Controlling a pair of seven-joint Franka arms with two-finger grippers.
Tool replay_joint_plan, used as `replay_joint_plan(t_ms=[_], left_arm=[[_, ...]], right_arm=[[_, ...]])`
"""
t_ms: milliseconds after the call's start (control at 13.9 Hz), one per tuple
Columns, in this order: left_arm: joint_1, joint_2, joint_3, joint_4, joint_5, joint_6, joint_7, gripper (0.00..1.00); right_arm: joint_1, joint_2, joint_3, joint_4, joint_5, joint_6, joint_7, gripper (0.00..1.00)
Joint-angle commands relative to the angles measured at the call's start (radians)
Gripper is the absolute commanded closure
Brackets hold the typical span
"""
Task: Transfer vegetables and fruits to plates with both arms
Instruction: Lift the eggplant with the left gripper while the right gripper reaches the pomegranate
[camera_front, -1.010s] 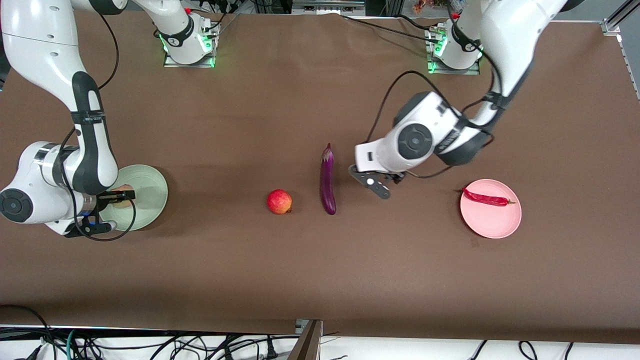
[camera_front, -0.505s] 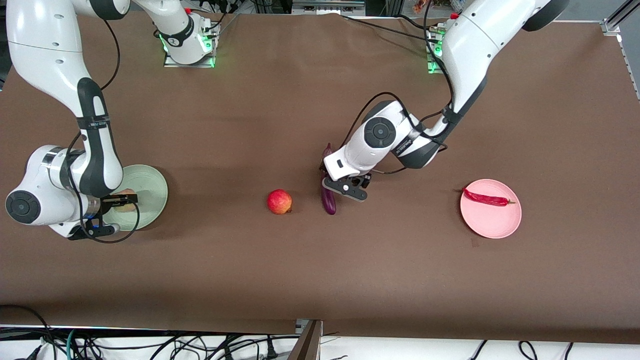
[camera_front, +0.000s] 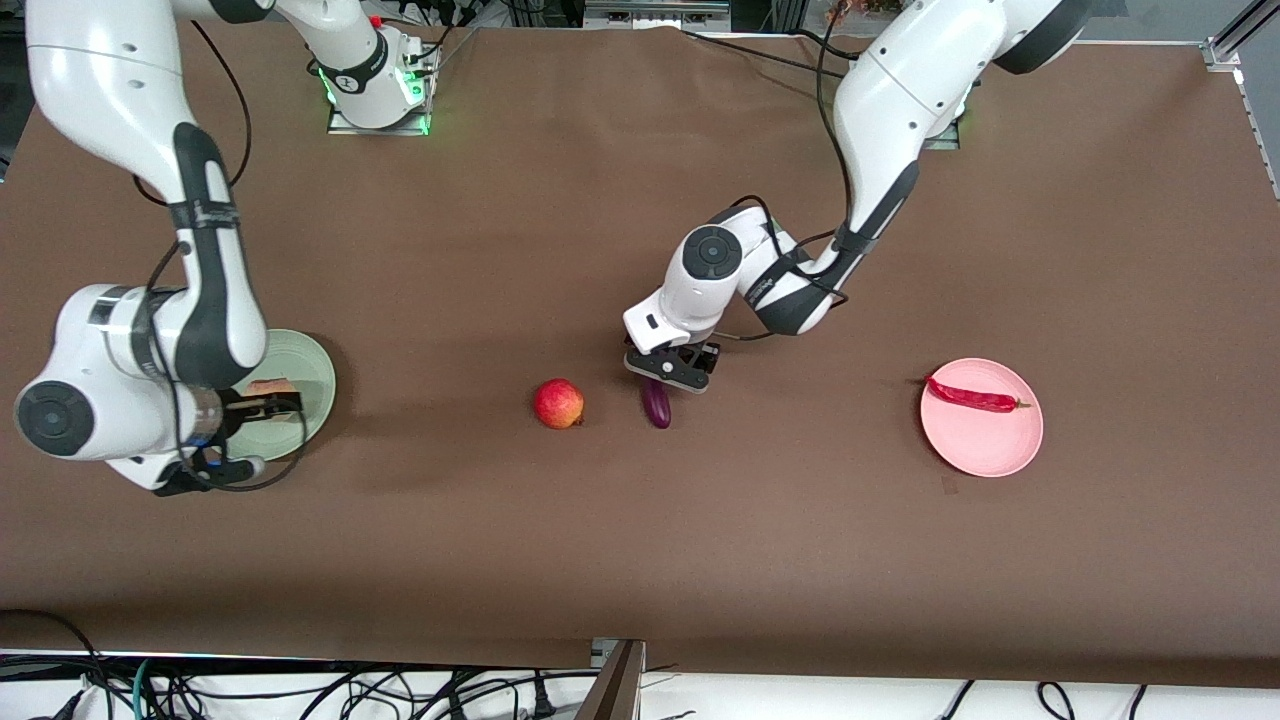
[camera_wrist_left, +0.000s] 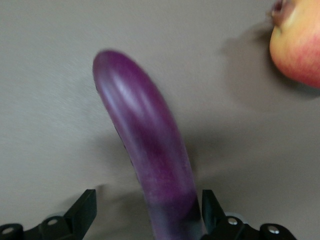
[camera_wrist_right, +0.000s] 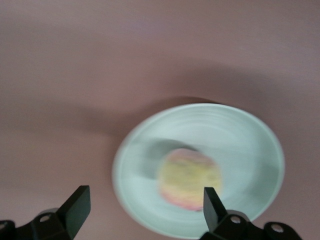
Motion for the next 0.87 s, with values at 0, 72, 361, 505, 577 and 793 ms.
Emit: replay_joint_plan(t_ms=[0, 72, 361, 505, 577, 793], left_arm=[[-0.019, 0.001, 0.021, 0.016, 0.034, 0.006, -0.03, 0.65], [-0.018, 0.001, 0.021, 0.016, 0.034, 0.006, -0.027, 0.89], [-0.006, -0.037, 0.021, 0.014, 0.035, -0.012, -0.015, 1.0], [0.011, -0.089, 0.023, 0.016, 0.035, -0.062, 0.043, 1.0], [0.037, -0.127, 0.02, 0.014, 0.035, -0.117, 0.101, 1.0], [0.111, -0.239, 0.015, 0.023, 0.034, -0.349, 0.377, 1.0]], right_arm=[[0.071, 0.003, 0.013, 0.015, 0.05, -0.016, 0.151, 0.0], [0.09, 0.003, 0.015, 0.015, 0.105, -0.013, 0.195, 0.0], [0.2, 0.005, 0.015, 0.014, 0.259, 0.047, 0.392, 0.0], [0.271, 0.017, 0.015, 0.012, 0.259, 0.128, 0.543, 0.0], [0.297, 0.028, 0.015, 0.011, 0.261, 0.183, 0.612, 0.0], [0.366, 0.06, 0.015, 0.006, 0.261, 0.284, 0.74, 0.0]])
